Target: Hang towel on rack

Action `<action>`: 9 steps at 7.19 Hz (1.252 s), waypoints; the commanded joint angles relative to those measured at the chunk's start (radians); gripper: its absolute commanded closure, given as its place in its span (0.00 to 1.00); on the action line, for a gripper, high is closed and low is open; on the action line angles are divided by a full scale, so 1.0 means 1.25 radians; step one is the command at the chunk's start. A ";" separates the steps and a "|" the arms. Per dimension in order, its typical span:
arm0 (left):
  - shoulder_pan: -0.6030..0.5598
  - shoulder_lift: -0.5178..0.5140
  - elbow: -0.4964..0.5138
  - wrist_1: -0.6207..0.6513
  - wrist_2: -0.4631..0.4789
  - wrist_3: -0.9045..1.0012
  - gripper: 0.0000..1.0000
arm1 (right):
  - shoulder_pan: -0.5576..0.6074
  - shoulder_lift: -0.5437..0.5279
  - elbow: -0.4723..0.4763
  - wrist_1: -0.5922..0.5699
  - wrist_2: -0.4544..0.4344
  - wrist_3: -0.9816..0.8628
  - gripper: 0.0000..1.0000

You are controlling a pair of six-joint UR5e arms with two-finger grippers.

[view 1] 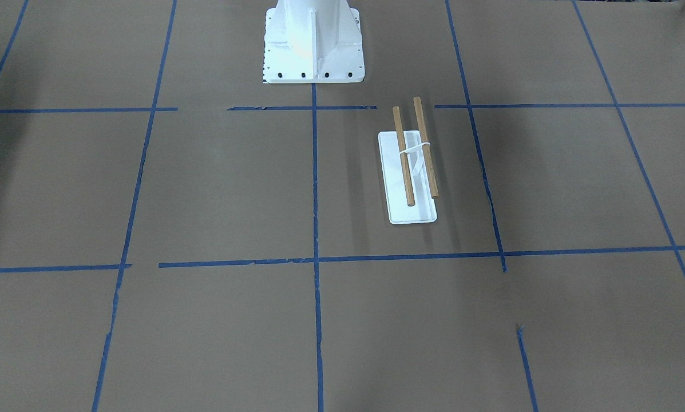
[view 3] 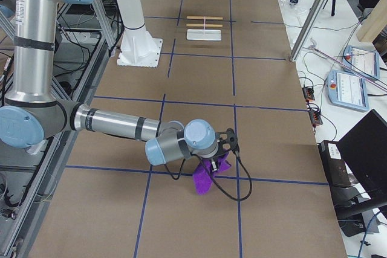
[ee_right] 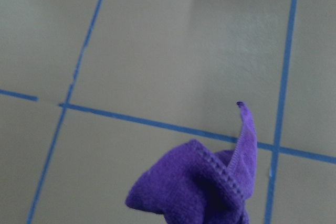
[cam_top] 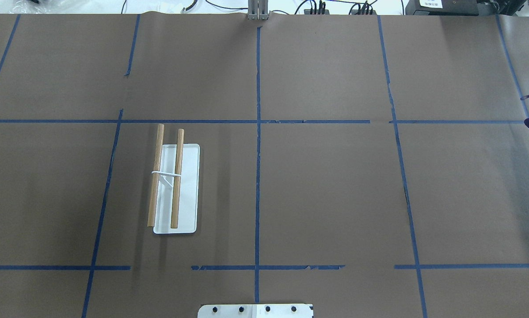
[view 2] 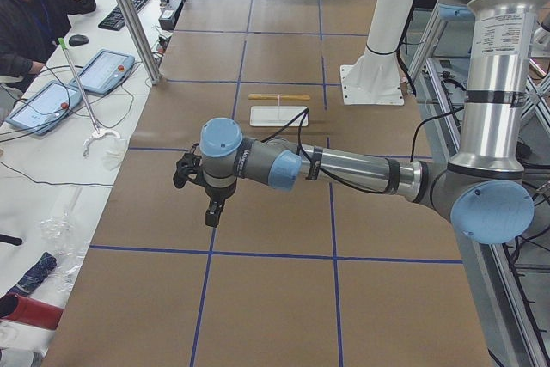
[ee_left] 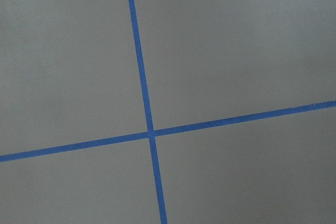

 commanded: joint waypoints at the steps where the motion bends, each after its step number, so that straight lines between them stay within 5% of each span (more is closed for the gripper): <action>1: 0.057 -0.045 -0.016 -0.013 -0.001 -0.112 0.00 | -0.034 0.113 0.069 -0.042 0.040 0.211 1.00; 4: 0.172 -0.134 -0.085 -0.018 -0.001 -0.370 0.00 | -0.164 0.258 0.110 -0.037 0.069 0.492 1.00; 6: 0.243 -0.142 -0.079 -0.194 -0.001 -0.551 0.00 | -0.274 0.376 0.109 0.002 -0.064 0.692 1.00; 8: 0.335 -0.164 -0.066 -0.391 0.003 -0.875 0.00 | -0.430 0.379 0.107 0.280 -0.284 1.025 1.00; 9: 0.366 -0.199 -0.059 -0.435 0.005 -1.021 0.00 | -0.479 0.379 0.112 0.346 -0.354 1.122 1.00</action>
